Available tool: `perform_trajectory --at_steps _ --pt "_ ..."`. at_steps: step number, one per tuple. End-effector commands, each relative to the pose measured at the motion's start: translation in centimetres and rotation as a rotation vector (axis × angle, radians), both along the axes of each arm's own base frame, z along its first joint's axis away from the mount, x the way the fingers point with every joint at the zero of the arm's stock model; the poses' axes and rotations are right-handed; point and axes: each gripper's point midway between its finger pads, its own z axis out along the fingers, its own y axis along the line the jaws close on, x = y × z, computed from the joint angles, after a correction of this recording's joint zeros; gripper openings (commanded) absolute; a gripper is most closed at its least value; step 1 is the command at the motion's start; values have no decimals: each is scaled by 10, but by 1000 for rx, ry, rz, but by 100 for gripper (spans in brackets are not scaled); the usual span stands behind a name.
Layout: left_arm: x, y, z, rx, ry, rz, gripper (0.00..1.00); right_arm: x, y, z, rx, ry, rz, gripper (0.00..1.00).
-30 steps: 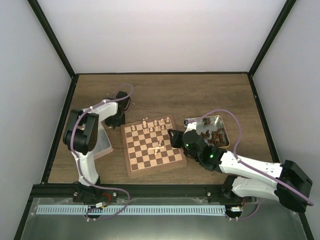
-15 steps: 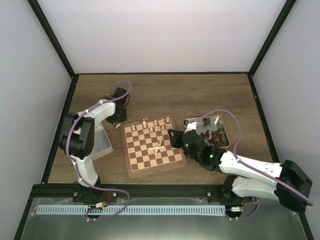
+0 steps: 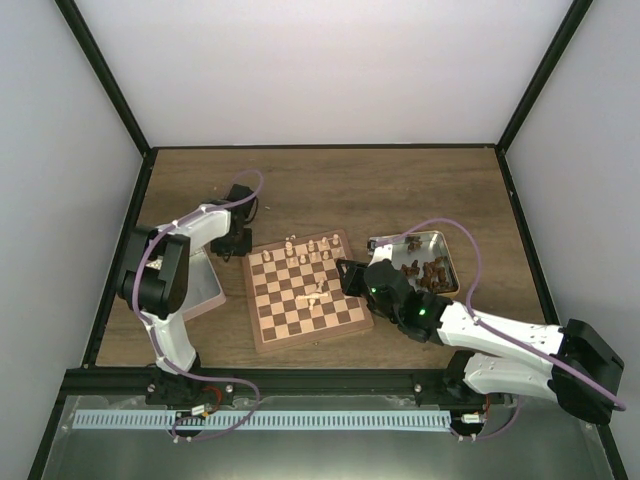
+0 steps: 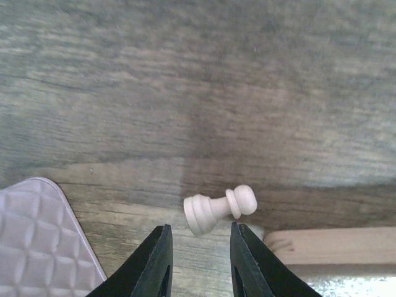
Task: Set up the chess pieces on the board
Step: Pick up the chess piece at the center of the board.
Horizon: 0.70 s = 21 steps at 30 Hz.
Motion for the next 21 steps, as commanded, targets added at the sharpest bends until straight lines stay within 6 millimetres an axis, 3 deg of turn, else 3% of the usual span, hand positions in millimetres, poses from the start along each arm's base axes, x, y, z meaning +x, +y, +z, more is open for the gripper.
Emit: perform_trajectory --at_steps 1,10,21 --pt "-8 -2 -5 -14 45 -66 28 4 -2 4 2 -10 -20 27" --pt "7 2 0 57 76 -181 33 4 0 5 4 -11 -14 27" --pt "-3 -3 -22 -39 144 -302 33 4 -5 10 0 -23 -26 27"
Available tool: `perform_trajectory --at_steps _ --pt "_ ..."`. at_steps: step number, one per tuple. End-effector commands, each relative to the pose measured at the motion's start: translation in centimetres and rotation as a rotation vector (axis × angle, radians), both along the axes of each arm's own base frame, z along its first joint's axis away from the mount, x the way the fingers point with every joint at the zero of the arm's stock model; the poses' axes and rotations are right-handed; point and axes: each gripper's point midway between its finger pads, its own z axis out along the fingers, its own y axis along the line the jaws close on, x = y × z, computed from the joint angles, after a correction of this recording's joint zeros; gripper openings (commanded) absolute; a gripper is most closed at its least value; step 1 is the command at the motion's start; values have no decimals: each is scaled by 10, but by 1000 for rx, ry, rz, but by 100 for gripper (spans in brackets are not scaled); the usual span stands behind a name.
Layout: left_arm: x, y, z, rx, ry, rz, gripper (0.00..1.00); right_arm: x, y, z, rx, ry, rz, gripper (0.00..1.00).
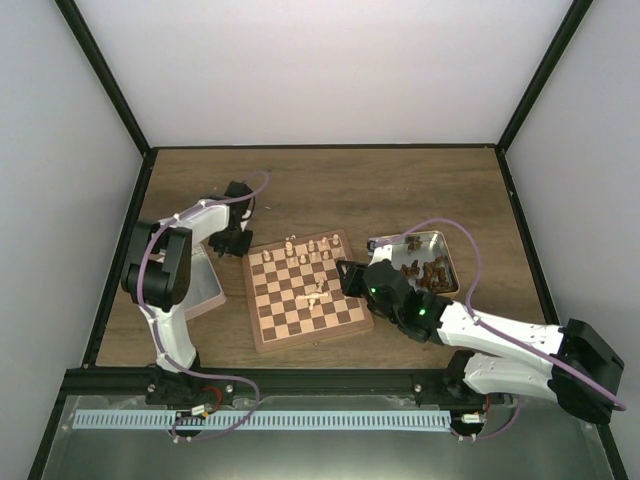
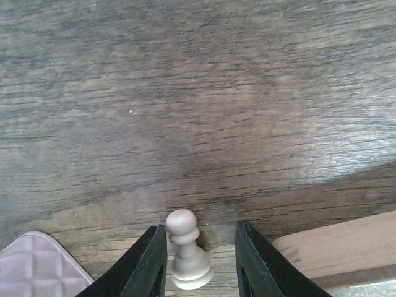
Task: Set up the chess pieces on the board
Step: Pick up the chess piece at the center of the board.
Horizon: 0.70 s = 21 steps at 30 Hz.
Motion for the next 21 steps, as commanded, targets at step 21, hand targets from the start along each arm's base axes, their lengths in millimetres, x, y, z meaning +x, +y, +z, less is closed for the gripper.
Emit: perform_trajectory --at_steps 21 --pt "-29 -2 -20 -116 111 115 25 7 2 12 8 -21 -18 26"
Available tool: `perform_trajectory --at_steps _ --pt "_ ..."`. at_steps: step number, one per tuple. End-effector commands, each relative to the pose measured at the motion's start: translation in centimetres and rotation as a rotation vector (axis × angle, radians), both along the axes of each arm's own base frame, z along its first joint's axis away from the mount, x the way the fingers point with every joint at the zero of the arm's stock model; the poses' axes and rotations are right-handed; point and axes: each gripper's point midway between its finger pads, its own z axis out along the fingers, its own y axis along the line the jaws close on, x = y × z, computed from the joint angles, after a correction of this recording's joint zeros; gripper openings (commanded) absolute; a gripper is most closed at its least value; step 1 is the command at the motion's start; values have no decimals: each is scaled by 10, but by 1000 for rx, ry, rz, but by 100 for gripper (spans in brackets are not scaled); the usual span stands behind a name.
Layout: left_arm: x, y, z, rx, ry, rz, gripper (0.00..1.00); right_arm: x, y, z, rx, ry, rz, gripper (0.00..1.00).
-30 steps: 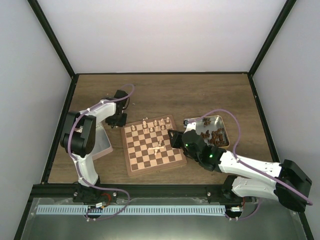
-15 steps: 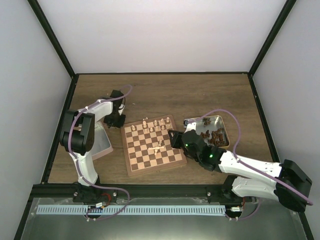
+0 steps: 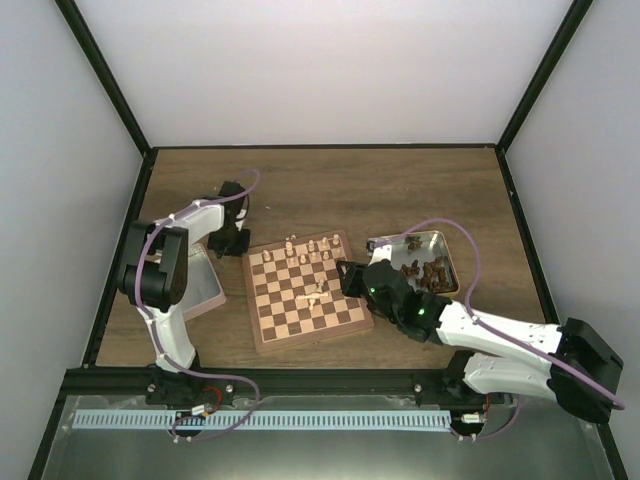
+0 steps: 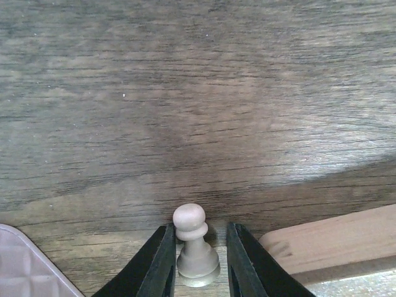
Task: Set up the chess pieces on the board
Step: Pick up the chess piece at the center of the board, then place the chess piece on the chessboard.
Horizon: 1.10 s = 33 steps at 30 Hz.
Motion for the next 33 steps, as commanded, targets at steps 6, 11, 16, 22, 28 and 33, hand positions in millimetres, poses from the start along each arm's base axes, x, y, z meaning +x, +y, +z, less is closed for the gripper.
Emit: perform_trajectory --at_steps 6,11,16,22,28,33 --pt "-27 -1 -15 -27 84 50 22 7 2 14 13 -22 -19 26" --pt "-20 5 -1 -2 9 93 12 6 5 21 8 -39 7 27" --pt "-14 -4 46 -58 -124 93 11 4 21 49 10 -105 116 27" --pt "-29 -49 100 -288 -245 -29 12 1 51 85 48 -144 324 27" --pt "-49 -126 159 -603 -429 -271 11 12 58 111 145 -111 455 31" --pt "-67 -190 207 -649 -682 -532 11 24 58 117 119 -55 567 45"
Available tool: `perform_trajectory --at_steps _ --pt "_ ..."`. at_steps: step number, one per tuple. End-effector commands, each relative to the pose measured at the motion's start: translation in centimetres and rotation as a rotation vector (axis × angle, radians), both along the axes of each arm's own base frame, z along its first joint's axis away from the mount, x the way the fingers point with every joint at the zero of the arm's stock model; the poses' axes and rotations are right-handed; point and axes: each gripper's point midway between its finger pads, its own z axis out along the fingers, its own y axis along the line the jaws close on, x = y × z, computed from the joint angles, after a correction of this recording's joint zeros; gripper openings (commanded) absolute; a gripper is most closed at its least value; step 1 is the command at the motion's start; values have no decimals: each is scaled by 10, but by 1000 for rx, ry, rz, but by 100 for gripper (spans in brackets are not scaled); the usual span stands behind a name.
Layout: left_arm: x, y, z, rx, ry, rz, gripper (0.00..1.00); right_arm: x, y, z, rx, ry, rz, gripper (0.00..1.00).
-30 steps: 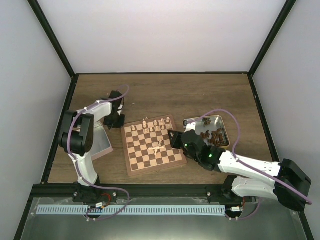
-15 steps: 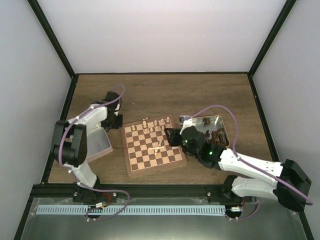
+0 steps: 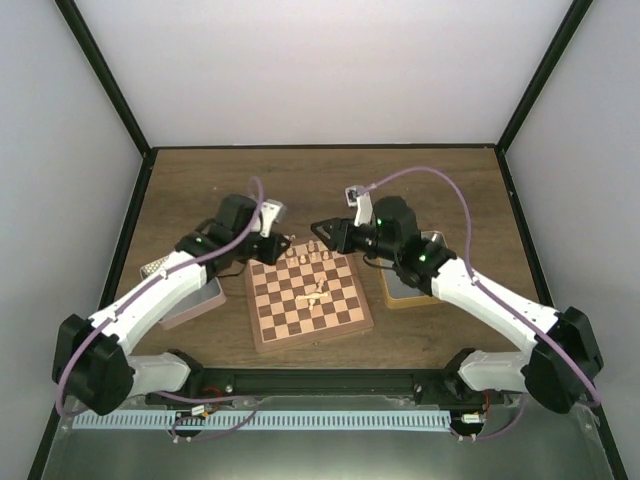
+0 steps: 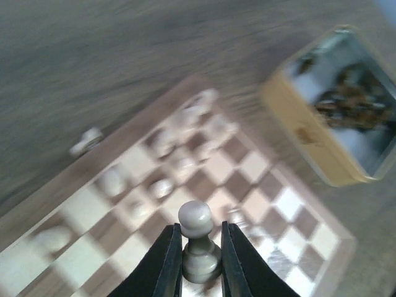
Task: Set up the chess pieces on the board
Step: Place the chess piece on the chessboard.
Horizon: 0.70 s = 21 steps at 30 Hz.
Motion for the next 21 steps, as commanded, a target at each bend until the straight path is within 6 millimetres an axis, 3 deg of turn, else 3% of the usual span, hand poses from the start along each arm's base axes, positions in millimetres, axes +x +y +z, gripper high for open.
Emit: perform_trajectory --at_steps 1,5,9,15,21 --pt "-5 -59 61 -121 -328 -193 11 -6 7 19 -17 15 178 46" --pt "-5 -81 78 -112 -509 -276 12 0 -2 26 -70 4 155 47" --pt "-16 -92 66 -76 -643 -408 11 4 -16 30 -131 -4 95 47" --pt "-41 -97 84 -70 -960 -579 8 3 -28 12 -210 42 54 46" --pt "-45 -101 81 -56 -1015 -631 8 -7 -26 -5 -224 70 105 45"
